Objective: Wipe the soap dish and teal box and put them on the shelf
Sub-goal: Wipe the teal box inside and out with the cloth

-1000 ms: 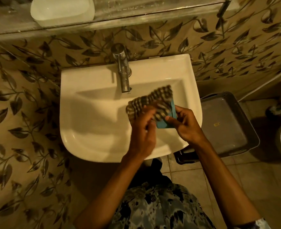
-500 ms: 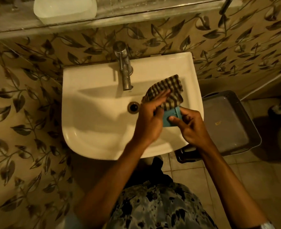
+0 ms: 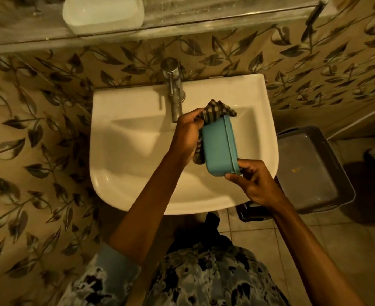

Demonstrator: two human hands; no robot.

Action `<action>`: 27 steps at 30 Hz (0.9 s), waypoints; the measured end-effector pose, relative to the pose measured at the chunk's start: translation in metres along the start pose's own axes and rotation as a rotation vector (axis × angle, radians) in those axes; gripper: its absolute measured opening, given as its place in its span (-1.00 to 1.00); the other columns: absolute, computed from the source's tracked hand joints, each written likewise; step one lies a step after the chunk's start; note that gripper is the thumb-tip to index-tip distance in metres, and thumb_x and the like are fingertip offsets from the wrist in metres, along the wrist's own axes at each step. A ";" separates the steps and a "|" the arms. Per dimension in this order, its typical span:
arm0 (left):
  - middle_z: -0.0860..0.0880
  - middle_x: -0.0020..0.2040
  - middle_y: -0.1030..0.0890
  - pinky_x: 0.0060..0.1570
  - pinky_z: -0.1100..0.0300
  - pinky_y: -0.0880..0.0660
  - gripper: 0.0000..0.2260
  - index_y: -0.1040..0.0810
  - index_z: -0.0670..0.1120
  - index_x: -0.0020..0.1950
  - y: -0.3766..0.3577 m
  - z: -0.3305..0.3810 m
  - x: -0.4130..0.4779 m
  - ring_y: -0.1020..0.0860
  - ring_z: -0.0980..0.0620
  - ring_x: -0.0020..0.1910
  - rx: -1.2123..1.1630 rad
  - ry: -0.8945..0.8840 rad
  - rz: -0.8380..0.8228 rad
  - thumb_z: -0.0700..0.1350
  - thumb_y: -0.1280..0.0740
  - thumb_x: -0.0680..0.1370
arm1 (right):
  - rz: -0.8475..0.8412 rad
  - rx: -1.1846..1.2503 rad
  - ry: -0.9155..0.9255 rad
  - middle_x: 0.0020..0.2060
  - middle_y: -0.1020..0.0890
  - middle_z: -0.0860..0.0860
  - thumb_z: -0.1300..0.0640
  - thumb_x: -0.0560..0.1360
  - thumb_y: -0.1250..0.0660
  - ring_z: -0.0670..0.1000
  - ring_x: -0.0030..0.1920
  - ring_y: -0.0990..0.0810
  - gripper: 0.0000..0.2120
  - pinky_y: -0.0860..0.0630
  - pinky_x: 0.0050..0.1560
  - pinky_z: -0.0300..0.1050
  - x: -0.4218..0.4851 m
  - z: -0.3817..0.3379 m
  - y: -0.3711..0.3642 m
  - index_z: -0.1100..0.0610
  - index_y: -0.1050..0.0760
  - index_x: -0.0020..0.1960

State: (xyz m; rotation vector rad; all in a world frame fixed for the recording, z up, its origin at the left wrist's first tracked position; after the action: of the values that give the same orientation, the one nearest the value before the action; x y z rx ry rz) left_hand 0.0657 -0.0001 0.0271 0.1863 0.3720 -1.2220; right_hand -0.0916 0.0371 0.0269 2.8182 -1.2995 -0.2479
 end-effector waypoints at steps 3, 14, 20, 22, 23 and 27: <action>-0.03 -0.19 -0.63 -0.09 0.11 -0.48 -0.61 -0.62 -0.01 -0.14 0.001 -0.021 -0.015 -0.58 0.05 -0.20 -0.125 0.011 0.071 -0.36 -0.07 0.54 | -0.131 0.146 -0.116 0.21 -0.56 -0.01 0.54 0.37 -0.36 -0.13 0.22 -0.55 -0.30 -0.50 0.13 -0.28 -0.002 0.012 -0.016 0.09 -0.30 0.39; 0.12 -0.21 -0.69 -0.16 0.34 -0.54 -0.56 -0.65 0.00 -0.10 0.005 -0.049 -0.061 -0.62 0.21 -0.16 -0.471 -0.035 0.224 -0.41 -0.07 0.55 | 0.132 0.332 -0.285 -0.04 -0.69 0.00 0.23 0.52 -0.32 0.02 -0.04 -0.68 -0.77 -0.63 -0.14 -0.11 0.011 0.021 -0.009 0.00 -0.52 0.14; 0.11 -0.22 -0.66 -0.13 0.25 -0.55 -0.69 -0.55 -0.07 -0.03 0.043 -0.002 -0.065 -0.60 0.15 -0.19 -0.510 -0.289 0.283 -0.36 -0.06 0.58 | 0.200 0.162 -0.144 0.02 -0.62 -0.07 0.52 0.45 -0.27 -0.22 -0.01 -0.63 -0.53 -0.59 -0.01 -0.28 0.015 0.017 0.008 0.02 -0.47 0.16; 0.12 -0.23 -0.64 -0.18 0.26 -0.53 -0.70 -0.56 -0.03 -0.03 0.049 0.008 -0.073 -0.58 0.16 -0.23 -0.366 -0.348 0.288 -0.32 -0.09 0.59 | 0.197 0.135 -0.126 0.03 -0.60 -0.08 0.54 0.44 -0.27 -0.26 0.00 -0.61 -0.52 -0.56 0.00 -0.32 0.016 0.018 0.009 0.05 -0.44 0.18; 0.10 -0.27 -0.61 -0.25 0.22 -0.50 -0.73 -0.56 -0.02 -0.04 0.048 0.008 -0.079 -0.54 0.12 -0.28 -0.256 -0.351 0.308 -0.28 -0.11 0.60 | 0.189 0.136 -0.127 0.03 -0.60 -0.07 0.53 0.45 -0.27 -0.25 0.00 -0.61 -0.53 -0.56 0.00 -0.33 0.016 0.020 0.007 0.05 -0.43 0.18; -0.05 0.08 -0.59 -0.13 0.16 -0.55 -0.69 -0.51 -0.03 0.23 -0.001 -0.011 -0.101 -0.57 -0.02 0.00 0.241 -0.296 0.141 -0.21 -0.11 0.57 | 0.198 0.091 -0.093 -0.02 -0.62 0.07 0.58 0.42 -0.25 -0.11 -0.04 -0.62 -0.58 -0.59 -0.02 -0.25 0.019 0.018 0.001 0.17 -0.51 0.13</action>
State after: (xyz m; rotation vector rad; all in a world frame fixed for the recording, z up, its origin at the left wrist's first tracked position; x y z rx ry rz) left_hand 0.0336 0.0928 0.0545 0.2306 -0.0466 -1.1329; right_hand -0.0826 0.0226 0.0065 2.7531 -1.6361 -0.3238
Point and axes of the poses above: each hand's wrist, its own x-axis towards the middle knuckle, its own y-axis out of the back of the hand, z = x × y, the point moved 9 cm from there along x, towards the middle knuckle
